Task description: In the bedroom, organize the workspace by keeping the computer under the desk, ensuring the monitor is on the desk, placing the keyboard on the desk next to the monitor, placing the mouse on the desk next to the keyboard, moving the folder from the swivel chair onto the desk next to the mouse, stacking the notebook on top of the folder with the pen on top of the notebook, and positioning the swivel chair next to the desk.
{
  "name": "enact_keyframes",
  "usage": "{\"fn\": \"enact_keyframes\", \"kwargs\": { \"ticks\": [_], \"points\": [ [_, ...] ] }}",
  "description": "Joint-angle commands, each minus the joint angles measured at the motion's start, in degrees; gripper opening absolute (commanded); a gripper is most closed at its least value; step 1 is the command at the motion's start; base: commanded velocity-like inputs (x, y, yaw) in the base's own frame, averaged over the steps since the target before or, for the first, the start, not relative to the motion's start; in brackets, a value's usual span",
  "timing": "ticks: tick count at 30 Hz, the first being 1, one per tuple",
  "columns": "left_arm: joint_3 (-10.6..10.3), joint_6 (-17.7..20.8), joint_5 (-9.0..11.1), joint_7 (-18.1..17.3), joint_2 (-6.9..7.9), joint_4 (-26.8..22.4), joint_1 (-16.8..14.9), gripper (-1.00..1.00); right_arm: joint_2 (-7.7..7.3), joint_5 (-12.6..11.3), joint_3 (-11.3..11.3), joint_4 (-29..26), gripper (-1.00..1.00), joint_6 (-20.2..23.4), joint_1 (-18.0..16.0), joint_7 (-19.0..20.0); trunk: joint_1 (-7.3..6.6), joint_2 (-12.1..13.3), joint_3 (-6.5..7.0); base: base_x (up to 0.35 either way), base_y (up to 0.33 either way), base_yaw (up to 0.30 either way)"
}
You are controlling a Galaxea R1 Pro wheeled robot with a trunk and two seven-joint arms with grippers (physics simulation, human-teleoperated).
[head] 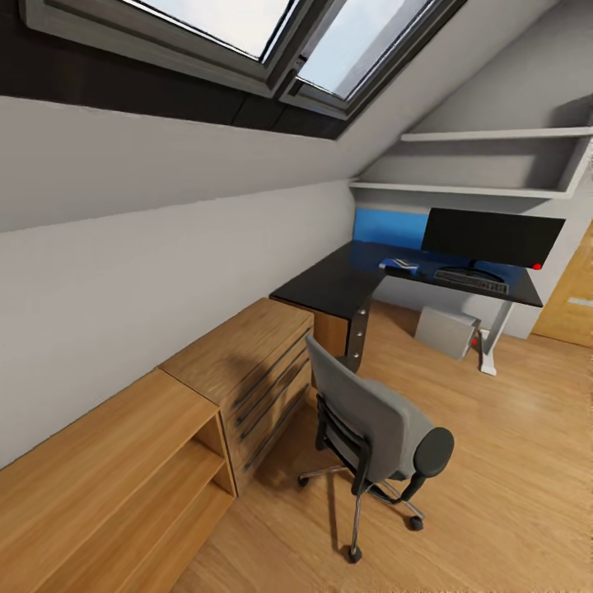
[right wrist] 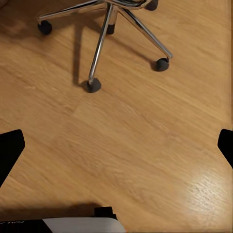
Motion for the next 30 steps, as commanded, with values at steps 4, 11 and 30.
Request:
{"fn": "enact_keyframes", "kwargs": {
  "ticks": [4,11,30],
  "points": [
    [0.33,-0.14,-0.05,-0.18,0.01,0.03,-0.04,1.0,0.04,-0.12,0.49,0.12,1.0,-0.16,-0.07,-0.34,0.02,-0.1,-0.42,0.0,0.0,-0.136],
    [0.34,-0.14,-0.05,-0.18,0.03,0.03,-0.04,1.0,0.04,-0.15,0.49,0.12,1.0,-0.16,-0.07,-0.34,0.02,-0.1,-0.97,0.0,0.0,-0.129],
    [0.32,-0.14,-0.05,-0.18,0.0,0.03,-0.04,1.0,-0.01,-0.19,0.49,0.12,1.0,-0.16,-0.07,-0.34,0.02,-0.1,-1.95,0.0,0.191,-0.179]
  ]
}}
